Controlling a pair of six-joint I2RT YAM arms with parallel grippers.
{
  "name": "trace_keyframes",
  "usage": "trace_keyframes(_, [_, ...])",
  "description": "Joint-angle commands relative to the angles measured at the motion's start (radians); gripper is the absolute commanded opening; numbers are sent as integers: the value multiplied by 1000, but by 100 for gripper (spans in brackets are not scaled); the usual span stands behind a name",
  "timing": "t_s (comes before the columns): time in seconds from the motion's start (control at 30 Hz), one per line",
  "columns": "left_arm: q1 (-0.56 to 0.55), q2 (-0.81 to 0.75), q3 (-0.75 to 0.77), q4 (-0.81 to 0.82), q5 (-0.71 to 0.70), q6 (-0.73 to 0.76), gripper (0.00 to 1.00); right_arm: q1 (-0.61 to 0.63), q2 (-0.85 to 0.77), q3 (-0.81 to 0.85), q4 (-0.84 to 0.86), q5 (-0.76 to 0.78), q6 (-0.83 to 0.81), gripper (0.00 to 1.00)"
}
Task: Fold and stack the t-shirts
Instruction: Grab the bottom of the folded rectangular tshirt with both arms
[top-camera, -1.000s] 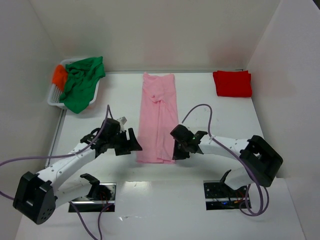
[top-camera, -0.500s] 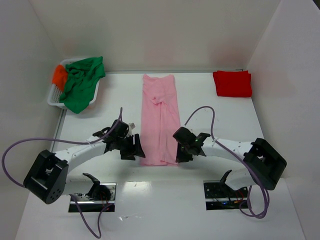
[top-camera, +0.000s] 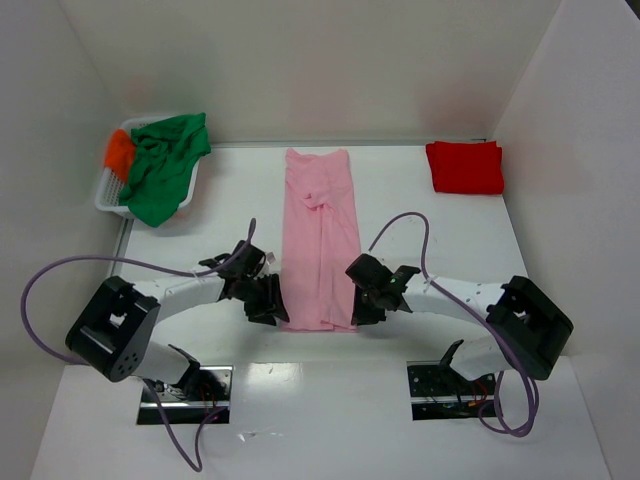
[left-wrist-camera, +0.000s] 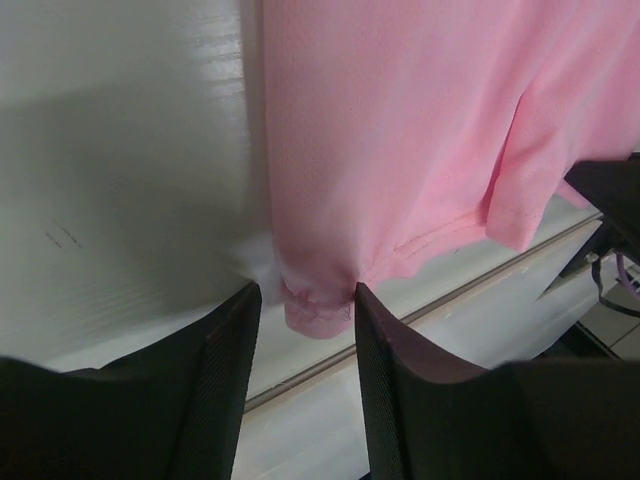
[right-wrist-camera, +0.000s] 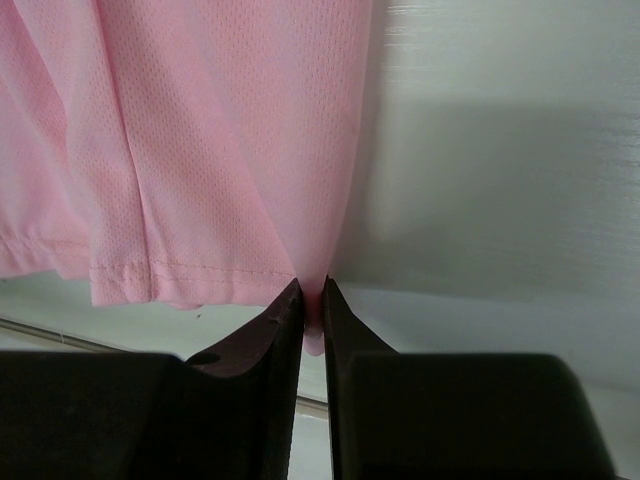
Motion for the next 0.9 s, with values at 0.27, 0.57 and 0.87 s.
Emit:
trace_keyframes(0.27, [-33, 78, 70, 8, 7, 0, 5, 0, 1, 12, 29, 4, -17, 10])
trace_keyframes(0.57, [-33, 2, 217, -128, -18, 29, 0, -106, -68, 82, -35, 16, -63, 0])
trace_keyframes(0.87, [24, 84, 375, -150, 5, 104, 0, -298, -64, 236, -45, -83, -194, 0])
